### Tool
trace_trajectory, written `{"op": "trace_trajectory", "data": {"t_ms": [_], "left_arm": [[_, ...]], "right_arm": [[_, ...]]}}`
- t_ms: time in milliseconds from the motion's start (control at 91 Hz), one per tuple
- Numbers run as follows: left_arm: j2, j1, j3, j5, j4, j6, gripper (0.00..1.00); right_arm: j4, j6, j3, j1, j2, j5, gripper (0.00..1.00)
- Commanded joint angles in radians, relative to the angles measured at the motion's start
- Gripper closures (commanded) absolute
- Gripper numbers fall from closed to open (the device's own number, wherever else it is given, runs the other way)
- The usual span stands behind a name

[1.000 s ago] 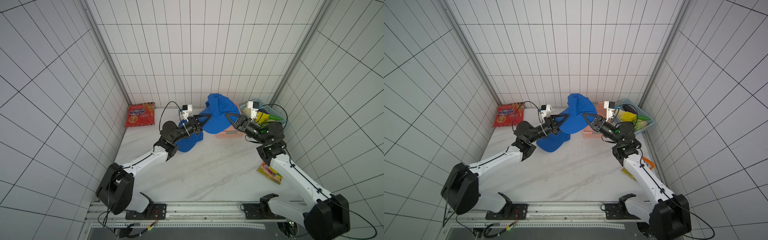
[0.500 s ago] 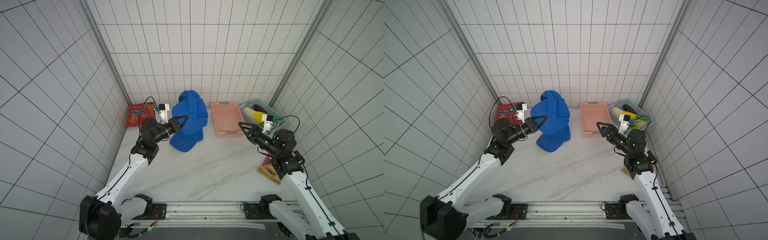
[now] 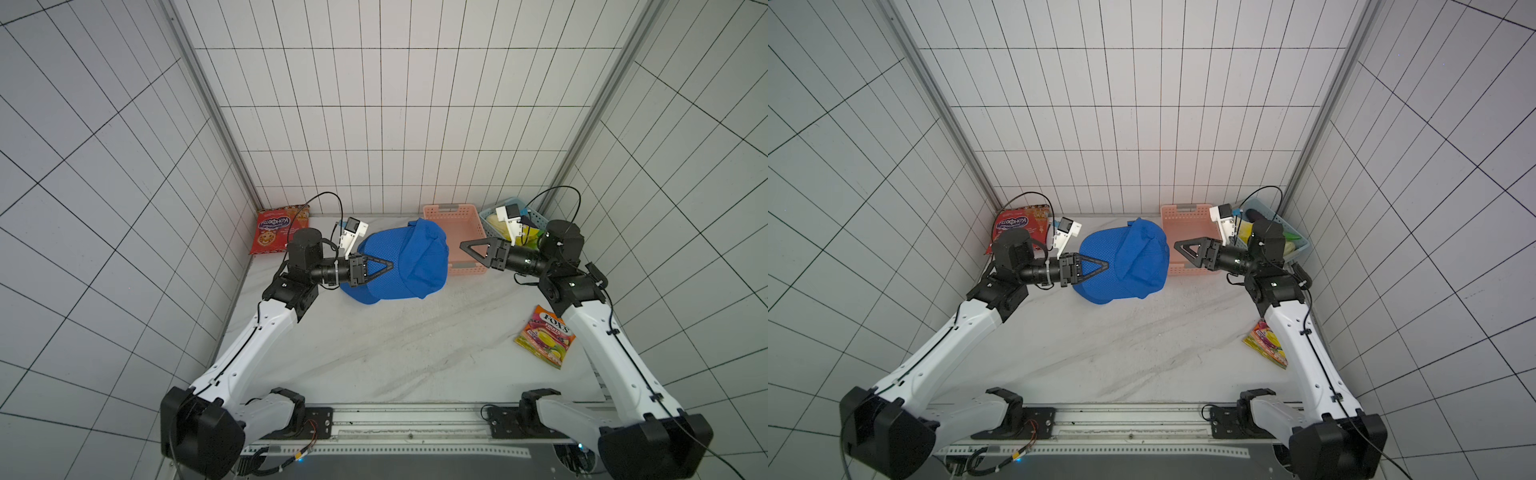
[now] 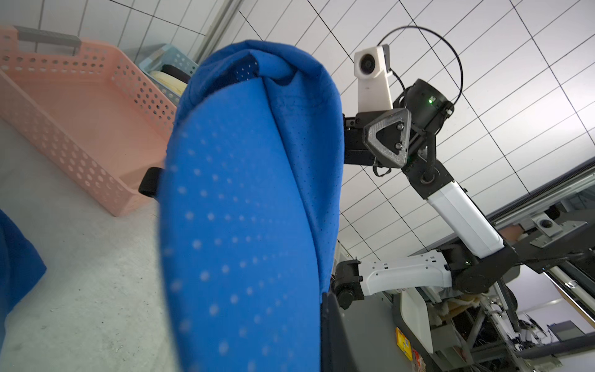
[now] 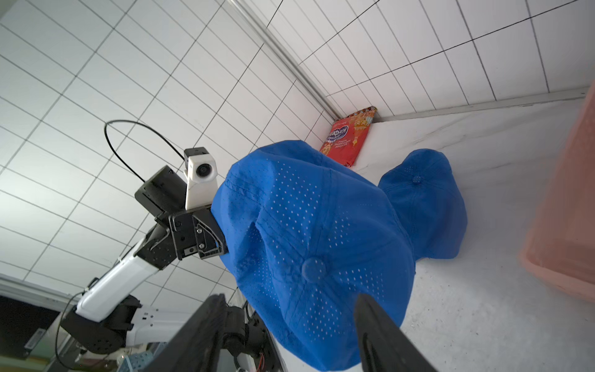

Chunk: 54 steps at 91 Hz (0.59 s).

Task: Turn the baseball cap inside out
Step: Turn over the baseball cap.

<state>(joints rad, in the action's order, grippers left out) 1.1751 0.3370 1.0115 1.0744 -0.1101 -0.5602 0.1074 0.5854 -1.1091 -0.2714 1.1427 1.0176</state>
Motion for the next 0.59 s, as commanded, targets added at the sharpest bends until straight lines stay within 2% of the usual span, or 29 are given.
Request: {"op": "trace_trajectory", "data": {"t_ms": [0,165,319,462,583], "left_arm": [[0.002,0.017,0.030,0.056,0.015,0.023,1.00],[-0.010,0.020,0.021,0.050,0.015,0.023,1.00],[-0.017,0.018,0.019,0.016,0.014,0.021,1.00],[-0.014,0.019,0.016,-0.004,0.022,0.016,1.00],[-0.009,0.019,0.020,-0.001,0.033,0.006,1.00]], "right_arm": [[0.049,-0.088,-0.036,-0.048,0.040,0.015,0.34],[0.049,-0.094,-0.030,-0.058,0.066,-0.022,0.32],[0.001,-0.049,-0.008,-0.059,0.069,0.045,0.32],[-0.098,0.033,0.020,-0.067,0.065,0.105,0.43],[-0.112,0.043,0.027,-0.075,0.069,0.113,0.50]]}}
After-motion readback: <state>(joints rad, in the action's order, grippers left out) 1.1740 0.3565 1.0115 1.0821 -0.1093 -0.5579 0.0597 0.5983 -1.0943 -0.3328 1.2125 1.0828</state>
